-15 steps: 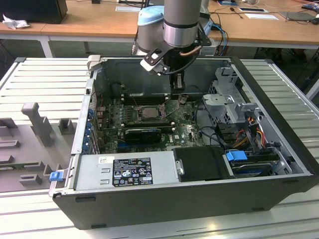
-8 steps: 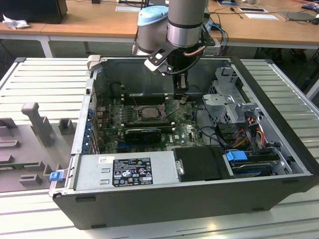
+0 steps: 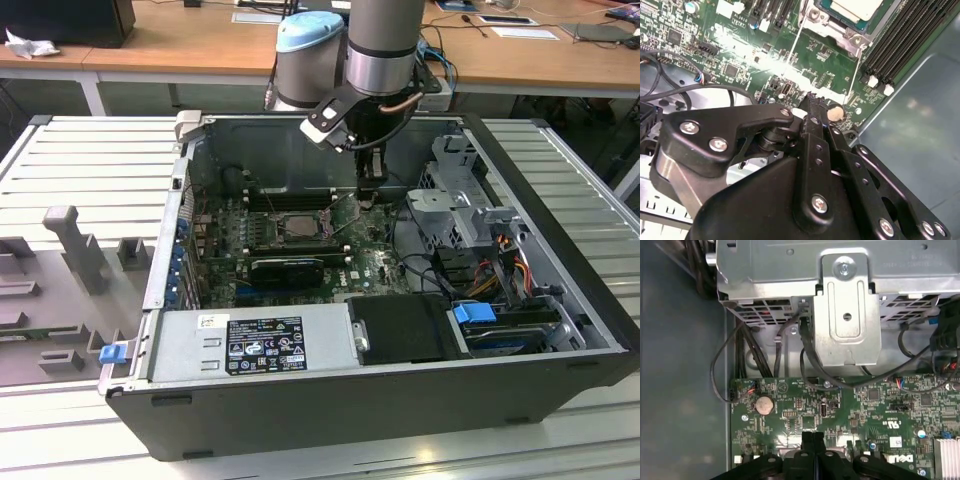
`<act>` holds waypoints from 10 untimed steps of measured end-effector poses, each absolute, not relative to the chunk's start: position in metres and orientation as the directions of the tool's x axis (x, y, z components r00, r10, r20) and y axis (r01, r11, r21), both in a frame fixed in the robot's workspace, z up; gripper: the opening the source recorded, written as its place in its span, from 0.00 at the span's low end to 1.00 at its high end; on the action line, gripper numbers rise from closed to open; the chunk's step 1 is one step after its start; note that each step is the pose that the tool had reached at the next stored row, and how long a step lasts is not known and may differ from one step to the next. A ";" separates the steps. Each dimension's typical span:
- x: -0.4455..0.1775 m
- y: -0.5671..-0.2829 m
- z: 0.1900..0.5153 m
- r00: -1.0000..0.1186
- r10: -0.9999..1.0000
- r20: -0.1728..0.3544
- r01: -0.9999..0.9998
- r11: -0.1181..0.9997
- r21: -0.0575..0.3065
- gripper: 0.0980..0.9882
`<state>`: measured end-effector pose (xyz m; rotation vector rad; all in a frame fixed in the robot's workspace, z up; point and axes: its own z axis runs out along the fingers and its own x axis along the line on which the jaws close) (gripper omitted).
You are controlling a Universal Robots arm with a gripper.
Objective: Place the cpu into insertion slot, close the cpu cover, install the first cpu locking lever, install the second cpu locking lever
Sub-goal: 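Close the cpu cover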
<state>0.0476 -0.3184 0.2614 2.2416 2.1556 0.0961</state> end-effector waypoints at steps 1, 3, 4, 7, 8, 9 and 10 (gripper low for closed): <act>0.049 -0.318 0.261 0.038 0.999 0.024 0.997 -0.040 0.065 0.01; 0.050 -0.318 0.261 0.038 0.999 0.024 0.997 -0.040 0.065 0.01; 0.052 -0.318 0.261 0.037 0.999 0.024 0.997 -0.039 0.065 0.01; 0.057 -0.318 0.255 0.035 0.999 0.024 0.997 -0.037 0.065 0.01; 0.057 -0.318 0.253 0.035 0.999 0.024 0.997 -0.036 0.065 0.01; 0.057 -0.318 0.252 0.034 0.999 0.024 0.997 -0.036 0.065 0.01; 0.058 -0.318 0.248 0.033 0.999 0.024 0.997 -0.034 0.065 0.01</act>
